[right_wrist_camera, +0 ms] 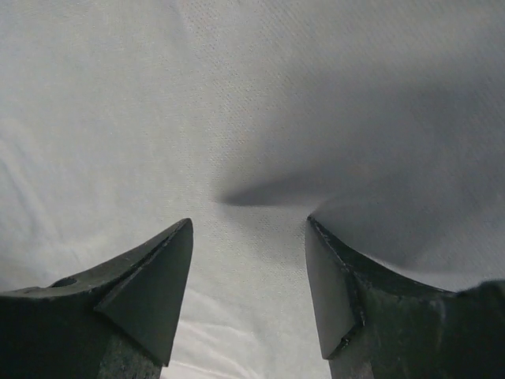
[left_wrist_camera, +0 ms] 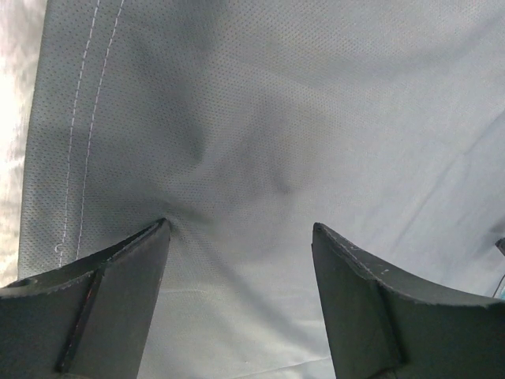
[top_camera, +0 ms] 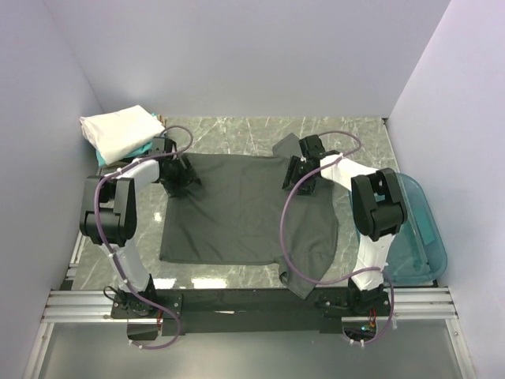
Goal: Fold and stack the t-shirts
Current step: Flatten the tshirt out
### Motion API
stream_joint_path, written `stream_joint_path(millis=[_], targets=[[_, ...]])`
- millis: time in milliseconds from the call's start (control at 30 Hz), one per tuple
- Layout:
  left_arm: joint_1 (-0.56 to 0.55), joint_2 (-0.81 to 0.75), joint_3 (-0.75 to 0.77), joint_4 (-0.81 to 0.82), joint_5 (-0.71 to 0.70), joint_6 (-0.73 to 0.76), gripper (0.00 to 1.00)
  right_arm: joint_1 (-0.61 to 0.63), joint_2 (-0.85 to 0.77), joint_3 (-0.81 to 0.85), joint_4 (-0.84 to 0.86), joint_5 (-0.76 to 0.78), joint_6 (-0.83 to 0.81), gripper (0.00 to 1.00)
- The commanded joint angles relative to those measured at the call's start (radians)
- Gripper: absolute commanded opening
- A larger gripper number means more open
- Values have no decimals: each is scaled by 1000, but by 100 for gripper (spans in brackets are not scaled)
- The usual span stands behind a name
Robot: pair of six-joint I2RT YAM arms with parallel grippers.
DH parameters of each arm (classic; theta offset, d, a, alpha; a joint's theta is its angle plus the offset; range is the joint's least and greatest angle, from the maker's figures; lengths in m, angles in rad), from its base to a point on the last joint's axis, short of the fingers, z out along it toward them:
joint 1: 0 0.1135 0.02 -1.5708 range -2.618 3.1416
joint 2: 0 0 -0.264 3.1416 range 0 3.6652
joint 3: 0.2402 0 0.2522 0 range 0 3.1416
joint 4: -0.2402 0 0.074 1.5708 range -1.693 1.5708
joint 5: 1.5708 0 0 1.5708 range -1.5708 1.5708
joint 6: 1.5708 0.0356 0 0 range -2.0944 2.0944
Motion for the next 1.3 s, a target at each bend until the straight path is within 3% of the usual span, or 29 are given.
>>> stream_joint_path(millis=[0, 300, 900, 1067, 1267], targets=[[-1, 49, 58, -26, -33, 37, 79, 1, 49, 62, -42, 4, -2, 66], [-1, 181, 220, -67, -41, 49, 79, -25, 168, 211, -132, 1, -24, 66], [-5, 411, 579, -114, 16, 57, 79, -89, 438, 672, -304, -76, -108, 66], [-21, 363, 615, -123, -9, 66, 80, -90, 446, 709, -295, -128, -130, 65], [-21, 114, 529, -101, -87, 45, 82, -91, 421, 693, -235, -185, -116, 64]])
